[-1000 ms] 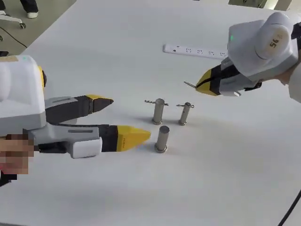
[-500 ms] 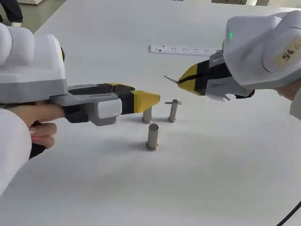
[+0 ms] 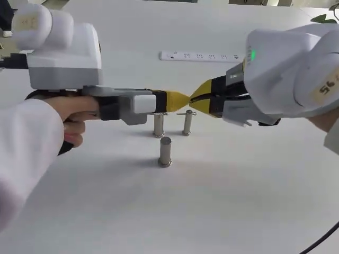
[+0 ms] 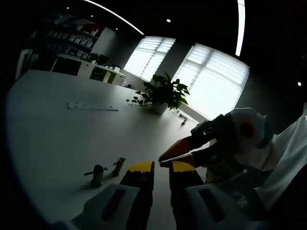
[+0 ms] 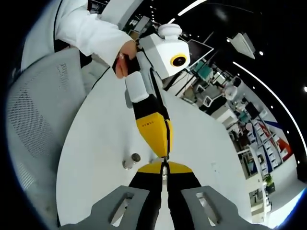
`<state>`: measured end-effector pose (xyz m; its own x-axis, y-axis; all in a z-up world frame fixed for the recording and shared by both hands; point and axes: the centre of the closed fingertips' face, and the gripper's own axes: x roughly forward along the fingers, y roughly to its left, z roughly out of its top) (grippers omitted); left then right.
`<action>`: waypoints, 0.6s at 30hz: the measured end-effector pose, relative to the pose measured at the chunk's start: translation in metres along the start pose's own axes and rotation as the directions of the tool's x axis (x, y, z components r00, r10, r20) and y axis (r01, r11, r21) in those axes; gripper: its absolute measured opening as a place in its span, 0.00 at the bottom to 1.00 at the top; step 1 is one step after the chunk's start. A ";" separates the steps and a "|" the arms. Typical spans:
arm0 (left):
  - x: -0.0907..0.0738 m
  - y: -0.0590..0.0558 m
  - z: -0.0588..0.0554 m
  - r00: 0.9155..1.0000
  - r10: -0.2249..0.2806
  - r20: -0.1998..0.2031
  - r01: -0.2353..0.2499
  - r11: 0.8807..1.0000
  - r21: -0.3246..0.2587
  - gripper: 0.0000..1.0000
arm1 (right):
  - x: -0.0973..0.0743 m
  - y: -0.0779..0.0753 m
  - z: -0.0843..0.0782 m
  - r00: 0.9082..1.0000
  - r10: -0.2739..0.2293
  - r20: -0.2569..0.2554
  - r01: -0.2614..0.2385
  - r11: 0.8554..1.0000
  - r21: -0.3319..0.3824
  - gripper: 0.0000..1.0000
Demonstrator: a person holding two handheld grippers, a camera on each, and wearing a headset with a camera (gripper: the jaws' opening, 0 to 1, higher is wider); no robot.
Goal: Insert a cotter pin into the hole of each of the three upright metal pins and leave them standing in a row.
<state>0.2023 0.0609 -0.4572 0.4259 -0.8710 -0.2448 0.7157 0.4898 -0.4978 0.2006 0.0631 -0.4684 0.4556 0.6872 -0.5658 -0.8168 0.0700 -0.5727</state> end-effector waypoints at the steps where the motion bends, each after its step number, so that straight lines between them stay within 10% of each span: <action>1: 0.000 -0.001 -0.001 1.000 -0.003 0.000 0.003 1.000 0.000 0.08 | 0.000 -0.001 0.000 1.000 -0.006 0.000 0.006 1.000 0.000 0.00; 18: 0.004 -0.002 -0.006 1.000 -0.013 0.018 0.014 0.997 -0.079 0.02 | -0.003 0.001 0.000 1.000 -0.007 -0.011 0.007 0.998 -0.059 0.00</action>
<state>0.1991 0.0562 -0.4619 0.4266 -0.8764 -0.2234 0.6760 0.4731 -0.5650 0.1984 0.0610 -0.4668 0.4654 0.6788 -0.5680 -0.7913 0.0316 -0.6106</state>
